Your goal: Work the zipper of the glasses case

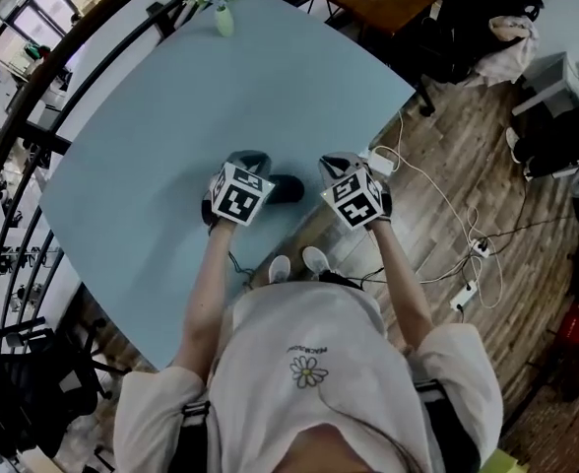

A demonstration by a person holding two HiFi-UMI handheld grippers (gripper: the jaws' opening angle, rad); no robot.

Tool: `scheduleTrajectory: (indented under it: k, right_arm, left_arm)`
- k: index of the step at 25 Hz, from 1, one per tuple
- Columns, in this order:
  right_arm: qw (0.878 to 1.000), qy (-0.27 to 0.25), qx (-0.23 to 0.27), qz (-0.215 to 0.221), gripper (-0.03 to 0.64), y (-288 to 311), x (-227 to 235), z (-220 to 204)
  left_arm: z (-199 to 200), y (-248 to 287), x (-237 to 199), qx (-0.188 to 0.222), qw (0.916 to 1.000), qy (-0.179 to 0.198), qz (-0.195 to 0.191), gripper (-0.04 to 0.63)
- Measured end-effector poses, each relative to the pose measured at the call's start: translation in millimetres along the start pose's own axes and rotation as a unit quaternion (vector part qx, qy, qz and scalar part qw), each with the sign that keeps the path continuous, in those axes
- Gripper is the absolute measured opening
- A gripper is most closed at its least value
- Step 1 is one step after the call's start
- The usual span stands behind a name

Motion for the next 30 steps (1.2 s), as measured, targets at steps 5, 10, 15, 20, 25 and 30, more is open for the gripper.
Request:
scheduleTrajectory:
  k: [5,10,15,20,25,30]
  right_arm:
    - [0.987,0.019,0.130,-0.098,0.017,-45,58,76]
    - [0.943,0.049,0.294,-0.145,0.009,-116,67,133]
    - [0.912,0.057,0.372,-0.163,0.009,-154,47,149]
    - [0.904,0.057,0.393,-0.158,0.009,-161,22,143]
    - [0.912,0.053,0.381,-0.144,0.008,-148,15,136]
    - [0.914,0.061,0.376,-0.138,0.008,-144,15,135]
  left_arm:
    - [83,-51,-26,0.165,0.9829,-0.047,0.067,0.015]
    - [128,-120,-13,0.322,0.9364,-0.088,0.108,0.015]
    - [131,-170,3,0.421,0.8865,-0.104,0.160,0.015]
    - [117,-195,10,0.447,0.8609,-0.067,0.233,0.015]
    - [99,-188,4,0.425,0.8661,-0.078,0.252,0.014]
    - [91,-185,-1,0.412,0.8697,-0.082,0.259,0.015]
Point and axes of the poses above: the fingertips, and each gripper's own axes: y forward along the fingers, x to its right, z out of its top, the point moved 6 cm from there along -y, backward along the fingers, and after that the axes turned 1 degree about z, right-handed, at the moved point
